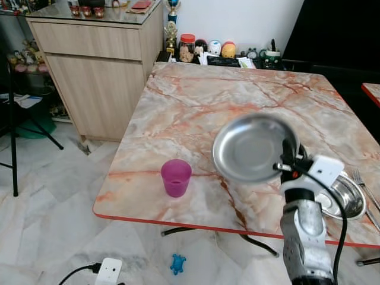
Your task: Setting the table
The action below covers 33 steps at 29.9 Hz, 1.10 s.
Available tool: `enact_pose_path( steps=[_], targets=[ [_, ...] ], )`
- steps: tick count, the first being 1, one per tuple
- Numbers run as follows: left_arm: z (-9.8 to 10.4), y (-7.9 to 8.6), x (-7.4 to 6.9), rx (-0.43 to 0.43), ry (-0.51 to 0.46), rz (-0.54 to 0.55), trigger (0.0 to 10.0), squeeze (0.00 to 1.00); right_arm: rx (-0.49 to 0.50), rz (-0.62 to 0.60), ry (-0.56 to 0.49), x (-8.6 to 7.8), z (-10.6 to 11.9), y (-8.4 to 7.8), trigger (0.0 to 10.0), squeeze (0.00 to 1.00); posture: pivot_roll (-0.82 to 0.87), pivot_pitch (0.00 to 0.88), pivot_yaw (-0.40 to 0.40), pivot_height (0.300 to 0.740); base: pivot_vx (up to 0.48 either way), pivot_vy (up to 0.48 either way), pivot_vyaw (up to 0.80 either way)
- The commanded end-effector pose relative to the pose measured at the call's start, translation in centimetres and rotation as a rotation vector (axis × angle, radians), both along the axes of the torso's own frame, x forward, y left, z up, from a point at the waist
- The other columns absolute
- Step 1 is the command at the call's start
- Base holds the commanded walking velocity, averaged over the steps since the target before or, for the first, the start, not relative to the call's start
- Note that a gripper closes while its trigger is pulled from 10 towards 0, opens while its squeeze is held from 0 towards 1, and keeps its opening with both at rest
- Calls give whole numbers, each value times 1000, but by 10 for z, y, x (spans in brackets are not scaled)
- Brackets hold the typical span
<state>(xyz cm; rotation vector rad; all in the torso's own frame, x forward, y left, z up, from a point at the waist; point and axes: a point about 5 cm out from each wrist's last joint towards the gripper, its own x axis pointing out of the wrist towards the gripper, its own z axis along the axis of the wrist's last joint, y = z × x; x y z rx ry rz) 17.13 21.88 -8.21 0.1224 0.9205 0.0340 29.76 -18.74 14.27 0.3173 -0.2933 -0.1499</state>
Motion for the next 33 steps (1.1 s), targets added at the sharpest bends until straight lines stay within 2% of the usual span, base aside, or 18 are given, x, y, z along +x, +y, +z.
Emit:
enact_pose_path(
  steps=[1, 2, 3, 6, 8, 9, 11, 15, 17, 27, 30, 33],
  targets=[
    [-1, 5, -5, -2, 6, 40, 10000, 0, 40, -25, -85, -1, 17, -7, 10000, 0, 97, 0, -67, 740, 0, 0, 0],
    [-1, 7, -7, 2, 8, 43, 10000, 0, 98, -31, -101, -1, 18, -10, 10000, 0, 99, 0, -68, 740, 0, 0, 0],
    [-1, 7, -7, 2, 8, 43, 10000, 0, 98, -31, -101, -1, 18, -10, 10000, 0, 99, 0, -68, 740, 0, 0, 0],
    [-2, 8, -9, 4, 10, 42, 10000, 0, 218, -39, -126, -1, 19, -15, 10000, 0, 97, 0, -68, 740, 0, 0, 0],
    [-3, 9, -11, 4, 13, 50, 10000, 0, 392, -1, -135, -2, 16, -15, 10000, 0, 98, 0, -69, 740, 0, 0, 0],
    [-3, 9, -12, 3, 14, 52, 10000, 0, 415, 12, -131, -3, 14, -15, 10000, 0, 97, 0, -69, 740, 0, 0, 0],
    [-3, 9, -12, 3, 14, 52, 10000, 0, 415, 23, -128, -3, 13, -13, 10000, 0, 97, 0, -69, 740, 0, 0, 0],
    [-2, 8, -9, 0, -1, 49, 10000, 0, 344, 134, -62, -5, 3, 3, 10000, 0, 93, 0, -67, 740, 0, 0, 0],
    [-2, 7, -8, -2, -5, 46, 10000, 0, 343, 155, -60, -6, 3, 5, 10000, 0, 92, 0, -66, 740, 0, 0, 0],
    [1, 5, -1, -1, -35, 50, 10000, 0, 329, 215, -65, -2, 11, 6, 10000, 0, 99, 0, -81, 740, 0, -74, 0],
    [2, 3, 0, -2, -39, 38, 10000, 0, 246, 292, -61, -1, 17, 11, 10000, 0, 98, 0, -80, 740, 0, -249, 0],
    [2, 3, 0, -3, -40, 36, 10000, 0, 194, 317, -73, -1, 24, 5, 10000, 0, 93, 0, -78, 740, 0, -251, 0]
  ],
)
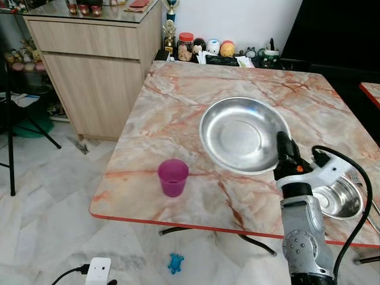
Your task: Setting the table
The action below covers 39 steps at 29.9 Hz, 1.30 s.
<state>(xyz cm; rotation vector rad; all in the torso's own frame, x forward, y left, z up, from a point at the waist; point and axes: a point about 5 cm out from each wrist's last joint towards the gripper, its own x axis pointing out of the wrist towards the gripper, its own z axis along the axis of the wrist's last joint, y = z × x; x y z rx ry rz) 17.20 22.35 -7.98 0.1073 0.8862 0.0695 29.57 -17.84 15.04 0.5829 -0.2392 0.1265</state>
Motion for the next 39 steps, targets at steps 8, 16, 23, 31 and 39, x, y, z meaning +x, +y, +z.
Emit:
enact_pose_path(
  steps=[8, 16, 23, 31, 39],
  targets=[
    [-1, -5, 0, -5, -6, -14, 10000, 0, -26, 43, -57, 0, 16, 2, 10000, 0, 89, 0, -79, 740, 0, -269, 0],
    [0, -4, 1, -1, -12, -21, 10000, 0, -23, 88, -43, -1, 13, 15, 10000, 0, 92, 0, -79, 740, 0, -339, 0],
    [0, -5, 1, -1, -13, -27, 10000, 0, -32, 88, -30, -1, 10, 14, 10000, 0, 93, 0, -80, 740, 0, -344, 0],
    [1, -7, 4, -5, -19, -33, 10000, 0, -27, 94, -47, -1, 14, 16, 10000, 0, 91, 0, -80, 740, 0, -344, 0],
    [1, -8, 6, -2, -22, -45, 10000, 0, 3, 63, -34, 0, 10, 14, 10000, 0, 90, 0, -75, 740, 0, -343, 0]
  ],
)
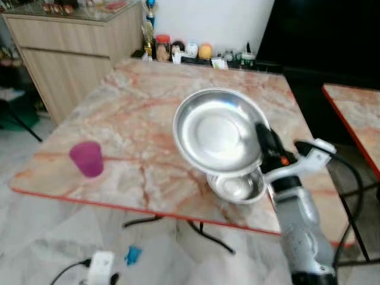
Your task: Setting the table
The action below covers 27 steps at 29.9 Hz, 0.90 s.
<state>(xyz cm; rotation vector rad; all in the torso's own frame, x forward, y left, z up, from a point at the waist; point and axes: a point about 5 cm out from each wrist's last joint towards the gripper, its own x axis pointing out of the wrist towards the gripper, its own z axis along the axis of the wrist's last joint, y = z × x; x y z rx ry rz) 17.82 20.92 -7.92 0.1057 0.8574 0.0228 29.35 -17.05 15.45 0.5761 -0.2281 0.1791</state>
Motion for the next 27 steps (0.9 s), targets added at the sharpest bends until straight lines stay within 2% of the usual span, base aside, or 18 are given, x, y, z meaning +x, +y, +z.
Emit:
enact_pose_path(
  steps=[1, 27],
  targets=[
    [1, 6, -1, 18, 5, -4, 10000, 0, 18, 14, -29, 2, 6, 7, 10000, 0, 90, 0, -75, 740, 0, -345, 0],
    [0, 10, -4, 29, 20, -25, 10000, 0, 18, -3, -31, 3, 7, 8, 10000, 0, 82, 0, -55, 740, 0, -344, 0]
  ],
)
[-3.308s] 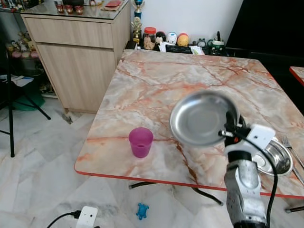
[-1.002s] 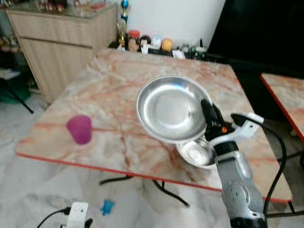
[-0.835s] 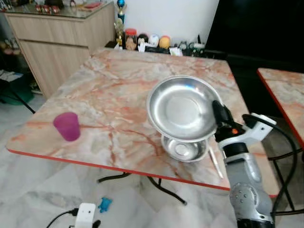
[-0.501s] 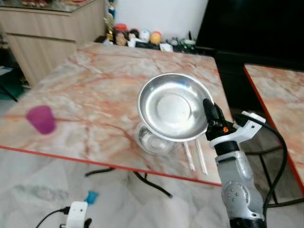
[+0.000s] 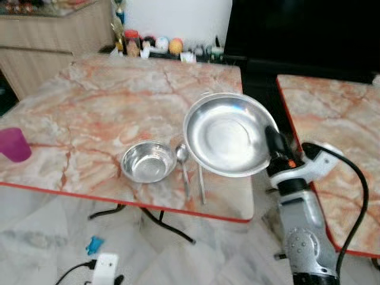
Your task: Setting the table
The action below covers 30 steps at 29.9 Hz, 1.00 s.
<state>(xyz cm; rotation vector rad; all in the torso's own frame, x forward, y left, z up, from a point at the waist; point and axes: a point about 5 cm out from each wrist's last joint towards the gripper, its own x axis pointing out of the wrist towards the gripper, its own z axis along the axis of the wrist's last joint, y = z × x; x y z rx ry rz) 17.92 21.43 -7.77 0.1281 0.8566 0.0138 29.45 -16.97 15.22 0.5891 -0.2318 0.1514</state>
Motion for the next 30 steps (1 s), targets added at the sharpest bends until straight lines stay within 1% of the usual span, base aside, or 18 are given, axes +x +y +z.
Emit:
enact_pose_path(
  steps=[1, 11, 19, 30],
  targets=[
    [-2, 5, -5, 14, 21, -9, 10000, 0, 3, 21, -36, 2, 9, 7, 10000, 0, 82, 0, -55, 740, 0, -345, 0],
    [-2, 5, -5, 14, 23, -15, 10000, 0, 3, 15, -36, 2, 9, 7, 10000, 0, 77, 0, -54, 740, 0, -342, 0],
    [-3, 4, -6, 14, 30, -21, 10000, 0, -12, -3, -32, 5, 8, 0, 10000, 0, 73, 0, -57, 740, 0, -343, 0],
    [-3, 2, -7, 10, 34, -29, 10000, 0, -17, -2, -29, 4, 6, 1, 10000, 0, 65, 0, -59, 740, 0, -342, 0]
  ],
)
